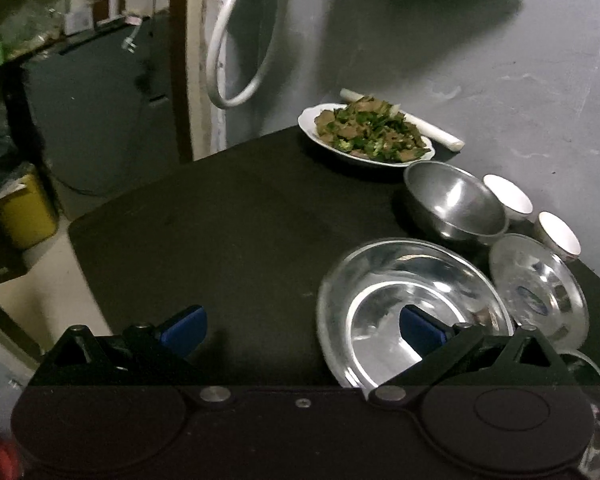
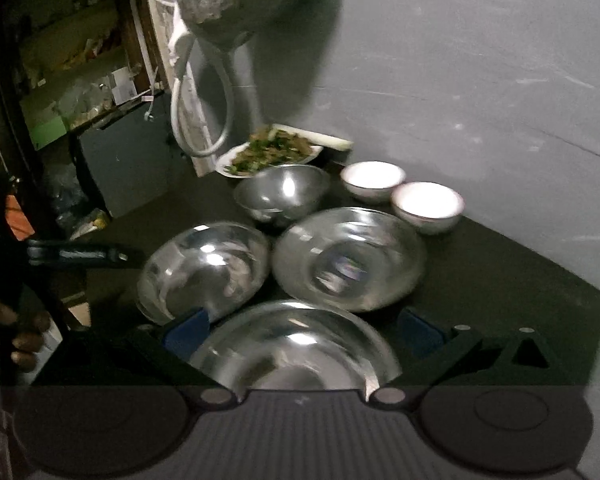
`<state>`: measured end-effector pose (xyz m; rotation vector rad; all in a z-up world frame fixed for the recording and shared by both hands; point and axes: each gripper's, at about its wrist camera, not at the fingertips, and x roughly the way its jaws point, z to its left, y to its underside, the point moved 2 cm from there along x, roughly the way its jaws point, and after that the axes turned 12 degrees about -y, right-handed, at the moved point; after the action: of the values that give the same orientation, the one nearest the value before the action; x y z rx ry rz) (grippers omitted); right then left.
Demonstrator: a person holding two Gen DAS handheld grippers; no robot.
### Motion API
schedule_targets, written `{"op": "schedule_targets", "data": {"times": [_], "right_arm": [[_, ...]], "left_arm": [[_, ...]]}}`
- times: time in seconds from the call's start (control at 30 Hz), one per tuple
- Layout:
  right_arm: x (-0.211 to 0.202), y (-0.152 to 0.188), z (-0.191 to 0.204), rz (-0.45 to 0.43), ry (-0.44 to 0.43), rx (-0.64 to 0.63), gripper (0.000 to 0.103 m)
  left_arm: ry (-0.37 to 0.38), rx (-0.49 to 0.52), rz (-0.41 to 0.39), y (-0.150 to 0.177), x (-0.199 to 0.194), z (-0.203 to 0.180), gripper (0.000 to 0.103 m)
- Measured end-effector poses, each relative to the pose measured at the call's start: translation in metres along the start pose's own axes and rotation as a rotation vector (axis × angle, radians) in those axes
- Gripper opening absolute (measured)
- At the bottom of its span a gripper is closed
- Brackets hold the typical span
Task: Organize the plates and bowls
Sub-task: 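Move both tools toward the rim of the large steel basin, then grip the large steel basin rim with both tools and pull it closer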
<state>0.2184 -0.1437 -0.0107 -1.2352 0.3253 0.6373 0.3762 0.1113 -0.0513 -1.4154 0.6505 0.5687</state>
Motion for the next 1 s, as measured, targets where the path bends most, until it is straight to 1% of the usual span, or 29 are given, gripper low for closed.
{"op": "schedule_targets", "data": {"times": [0.1, 0.17, 0.27, 0.33, 0.4, 0.43, 0.5, 0.53, 0.57, 0.6, 0.63, 0.67, 0.73, 0.83, 0.9, 0.93, 0.97, 1.0], "right_arm": [[0.030, -0.012, 0.019, 0.020, -0.027, -0.014, 0.103], [0.050, -0.018, 0.027, 0.035, -0.046, -0.015, 0.102], [0.075, -0.023, 0.032, 0.066, -0.069, 0.020, 0.094], [0.088, -0.026, 0.033, 0.079, -0.067, 0.042, 0.091], [0.099, -0.029, 0.031, 0.096, -0.038, 0.059, 0.087], [0.104, -0.030, 0.030, 0.108, -0.024, 0.072, 0.085], [0.112, -0.033, 0.027, 0.126, -0.017, 0.093, 0.080], [0.115, -0.033, 0.026, 0.134, -0.012, 0.101, 0.080], [0.118, -0.033, 0.025, 0.148, -0.006, 0.108, 0.076], [0.121, -0.032, 0.025, 0.161, 0.001, 0.112, 0.072], [0.123, -0.032, 0.025, 0.171, 0.002, 0.116, 0.071], [0.126, -0.031, 0.024, 0.182, 0.004, 0.121, 0.069], [0.131, -0.030, 0.022, 0.206, 0.013, 0.143, 0.066], [0.138, -0.029, 0.018, 0.224, 0.014, 0.176, 0.061], [0.141, -0.028, 0.017, 0.230, 0.007, 0.193, 0.053], [0.143, -0.028, 0.016, 0.233, 0.005, 0.202, 0.051], [0.144, -0.027, 0.014, 0.236, 0.005, 0.212, 0.045], [0.145, -0.027, 0.014, 0.237, 0.004, 0.220, 0.041]], "left_arm": [[0.042, 0.018, 0.014, -0.006, 0.016, 0.005, 0.102], [0.055, 0.032, 0.028, -0.009, 0.023, 0.006, 0.099], [0.066, 0.044, 0.048, -0.010, 0.032, 0.006, 0.096], [0.082, 0.047, 0.064, -0.010, 0.036, 0.005, 0.089], [0.101, 0.051, 0.072, -0.009, 0.039, 0.004, 0.086], [0.119, 0.054, 0.073, -0.009, 0.039, 0.003, 0.080], [0.143, 0.051, 0.079, -0.009, 0.041, 0.003, 0.073], [0.152, 0.047, 0.084, -0.009, 0.042, 0.002, 0.071], [0.161, 0.045, 0.089, -0.009, 0.043, 0.001, 0.070], [0.168, 0.044, 0.094, -0.009, 0.044, 0.000, 0.066], [0.177, 0.045, 0.100, -0.009, 0.046, -0.001, 0.062], [0.182, 0.047, 0.104, -0.009, 0.046, -0.002, 0.059], [0.191, 0.046, 0.116, -0.008, 0.049, -0.004, 0.048], [0.207, 0.041, 0.137, -0.007, 0.052, -0.006, 0.039], [0.212, 0.042, 0.137, -0.006, 0.052, -0.006, 0.032], [0.217, 0.044, 0.139, -0.006, 0.052, -0.007, 0.030], [0.222, 0.044, 0.143, -0.006, 0.053, -0.007, 0.028], [0.223, 0.044, 0.147, -0.006, 0.053, -0.007, 0.024]]}}
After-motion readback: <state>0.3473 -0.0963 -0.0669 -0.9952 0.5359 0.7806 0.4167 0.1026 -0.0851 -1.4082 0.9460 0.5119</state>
